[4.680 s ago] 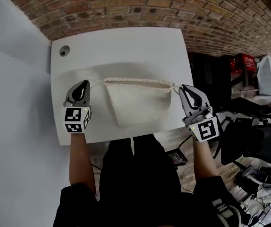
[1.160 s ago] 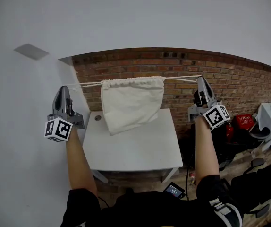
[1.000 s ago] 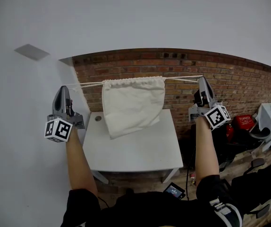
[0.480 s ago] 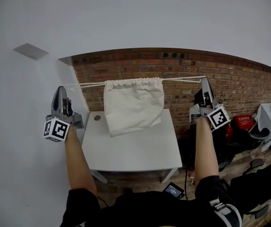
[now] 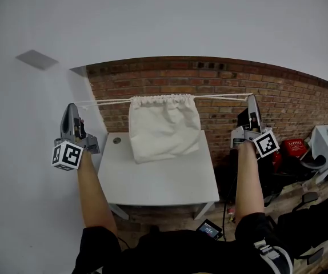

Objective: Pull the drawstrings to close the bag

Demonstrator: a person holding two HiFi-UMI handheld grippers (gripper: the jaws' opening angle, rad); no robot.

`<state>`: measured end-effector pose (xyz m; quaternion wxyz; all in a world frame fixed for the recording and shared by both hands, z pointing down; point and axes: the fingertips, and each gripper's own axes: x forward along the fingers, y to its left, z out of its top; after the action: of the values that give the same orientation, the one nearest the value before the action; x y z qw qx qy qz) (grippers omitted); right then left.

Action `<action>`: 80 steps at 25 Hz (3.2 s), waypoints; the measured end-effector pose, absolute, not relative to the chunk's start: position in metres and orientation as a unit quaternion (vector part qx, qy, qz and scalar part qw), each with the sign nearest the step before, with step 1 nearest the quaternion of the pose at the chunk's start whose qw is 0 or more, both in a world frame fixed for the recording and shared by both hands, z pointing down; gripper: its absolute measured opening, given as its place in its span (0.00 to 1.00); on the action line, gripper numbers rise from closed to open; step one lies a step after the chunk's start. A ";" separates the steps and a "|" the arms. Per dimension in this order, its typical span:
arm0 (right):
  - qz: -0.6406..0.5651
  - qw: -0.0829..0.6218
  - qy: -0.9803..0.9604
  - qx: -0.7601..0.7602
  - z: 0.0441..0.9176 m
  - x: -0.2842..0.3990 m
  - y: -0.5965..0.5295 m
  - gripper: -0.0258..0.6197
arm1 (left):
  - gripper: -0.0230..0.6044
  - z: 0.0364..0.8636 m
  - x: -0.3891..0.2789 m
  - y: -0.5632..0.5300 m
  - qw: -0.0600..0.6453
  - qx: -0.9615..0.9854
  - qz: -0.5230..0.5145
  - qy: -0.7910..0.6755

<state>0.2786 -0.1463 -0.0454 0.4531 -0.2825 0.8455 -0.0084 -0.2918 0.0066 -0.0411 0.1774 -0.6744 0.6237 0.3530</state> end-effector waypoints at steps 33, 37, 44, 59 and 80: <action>-0.031 0.479 0.827 -0.291 -0.025 0.312 -0.157 0.05 | 0.07 -0.025 -0.314 0.004 0.165 -0.666 0.369 0.627; -0.029 0.483 0.824 -0.296 -0.023 0.314 -0.156 0.05 | 0.07 -0.024 -0.314 0.004 0.167 -0.670 0.366 0.624; -0.035 0.485 0.821 -0.298 -0.019 0.320 -0.162 0.05 | 0.07 -0.021 -0.321 0.003 0.168 -0.668 0.361 0.629; -0.079 0.507 0.806 -0.295 -0.004 0.334 -0.177 0.05 | 0.07 -0.018 -0.325 0.000 0.163 -0.669 0.365 0.627; -0.074 0.494 0.812 -0.300 -0.004 0.338 -0.183 0.05 | 0.07 -0.012 -0.333 -0.002 0.148 -0.675 0.361 0.626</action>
<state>0.3379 -0.1830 -0.0042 0.4944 -0.3003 0.8124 -0.0742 -0.3331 -0.0018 -0.0116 0.1480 -0.6752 0.6261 0.3608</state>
